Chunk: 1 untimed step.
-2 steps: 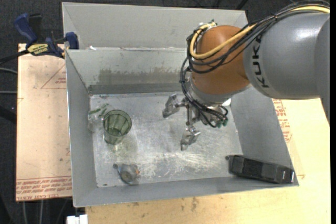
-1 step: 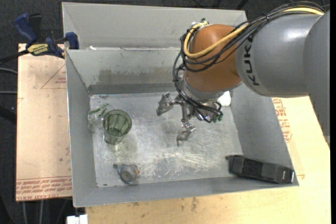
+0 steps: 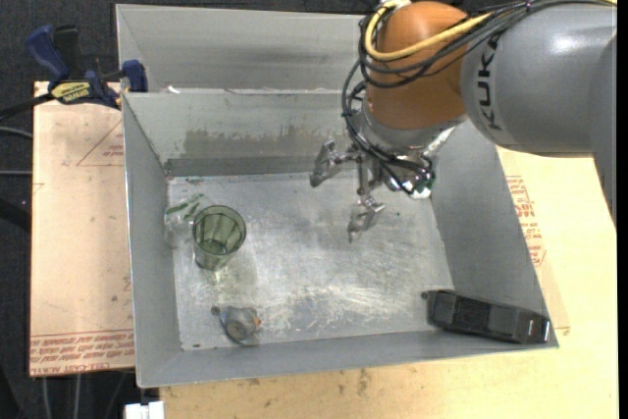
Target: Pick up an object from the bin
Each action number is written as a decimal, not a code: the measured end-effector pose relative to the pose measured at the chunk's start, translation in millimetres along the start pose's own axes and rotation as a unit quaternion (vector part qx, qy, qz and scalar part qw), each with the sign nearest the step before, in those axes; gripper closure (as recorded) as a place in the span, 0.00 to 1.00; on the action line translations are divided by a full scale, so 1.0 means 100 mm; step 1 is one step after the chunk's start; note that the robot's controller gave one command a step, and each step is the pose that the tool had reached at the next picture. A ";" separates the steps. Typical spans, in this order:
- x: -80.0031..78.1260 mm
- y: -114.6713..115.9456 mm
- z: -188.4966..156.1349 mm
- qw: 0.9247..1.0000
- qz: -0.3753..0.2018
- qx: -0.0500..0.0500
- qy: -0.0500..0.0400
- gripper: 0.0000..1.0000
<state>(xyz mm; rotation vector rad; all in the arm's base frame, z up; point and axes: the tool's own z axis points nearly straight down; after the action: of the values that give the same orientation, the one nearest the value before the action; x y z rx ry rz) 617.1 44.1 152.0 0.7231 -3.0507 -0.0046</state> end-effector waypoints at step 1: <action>-0.26 0.24 -0.13 1.000 0.012 0.005 -0.007 0.00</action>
Offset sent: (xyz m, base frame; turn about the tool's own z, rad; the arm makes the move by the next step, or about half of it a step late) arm -0.1058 0.0121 -0.0089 0.1241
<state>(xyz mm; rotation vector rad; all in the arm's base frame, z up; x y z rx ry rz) 630.0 77.5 164.6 0.6895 -3.0740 0.0046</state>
